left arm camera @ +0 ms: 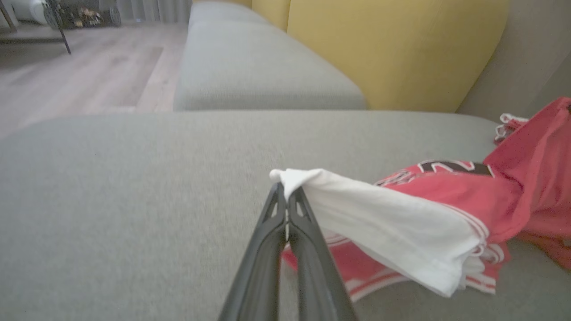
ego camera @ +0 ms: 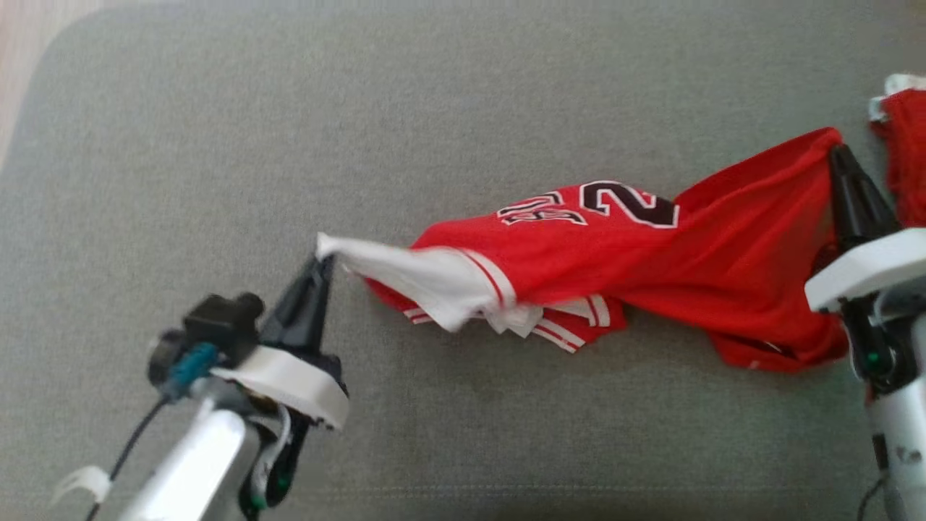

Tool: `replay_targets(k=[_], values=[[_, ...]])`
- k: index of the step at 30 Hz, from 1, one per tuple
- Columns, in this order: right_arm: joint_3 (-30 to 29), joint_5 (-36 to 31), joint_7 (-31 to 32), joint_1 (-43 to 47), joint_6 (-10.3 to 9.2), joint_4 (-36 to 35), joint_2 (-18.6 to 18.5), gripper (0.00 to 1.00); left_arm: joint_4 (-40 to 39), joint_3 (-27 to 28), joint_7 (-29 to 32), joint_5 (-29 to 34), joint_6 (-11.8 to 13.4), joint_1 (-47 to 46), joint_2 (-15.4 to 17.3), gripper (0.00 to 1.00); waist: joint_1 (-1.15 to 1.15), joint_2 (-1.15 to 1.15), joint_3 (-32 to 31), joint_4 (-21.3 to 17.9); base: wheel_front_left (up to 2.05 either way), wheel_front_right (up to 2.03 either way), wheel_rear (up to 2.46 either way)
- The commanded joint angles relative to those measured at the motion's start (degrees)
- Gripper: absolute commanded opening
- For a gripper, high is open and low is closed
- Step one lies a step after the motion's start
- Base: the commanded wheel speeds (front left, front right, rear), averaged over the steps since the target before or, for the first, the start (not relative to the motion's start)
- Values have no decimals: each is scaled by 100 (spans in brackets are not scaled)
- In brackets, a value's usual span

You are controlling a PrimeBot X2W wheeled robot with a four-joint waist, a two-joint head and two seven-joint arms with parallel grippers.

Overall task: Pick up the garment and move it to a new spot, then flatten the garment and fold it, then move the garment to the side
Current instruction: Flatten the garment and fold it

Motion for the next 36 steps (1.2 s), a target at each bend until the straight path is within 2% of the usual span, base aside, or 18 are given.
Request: replay_targets(k=[1,3,10,21,30,36], values=[[15,-55,-95,41,-4,-493,-33,0,-386,341,-100,89,99,-312,206,0,0,0,-158,-75,0,0,0],[-112,-160,-147,186,-4,-1100,14,0,-830,534,-139,195,239,-473,354,0,0,0,-351,-125,0,0,0],[-413,-405,-109,234,-4,-2485,145,0,-1668,879,-54,396,427,-1135,587,0,0,0,-781,-198,0,0,0],[-564,-640,184,-100,-4,-3895,194,0,-2252,941,419,607,337,-2293,734,0,0,0,-1125,-245,0,0,0],[-682,-505,381,-351,-4,-4043,252,0,-2192,958,566,548,250,-2803,691,0,0,0,-1048,-259,0,0,0],[-556,-271,378,-992,-4,-3464,206,0,-1401,870,485,482,-51,-3472,546,0,0,0,-757,-289,0,0,0]])
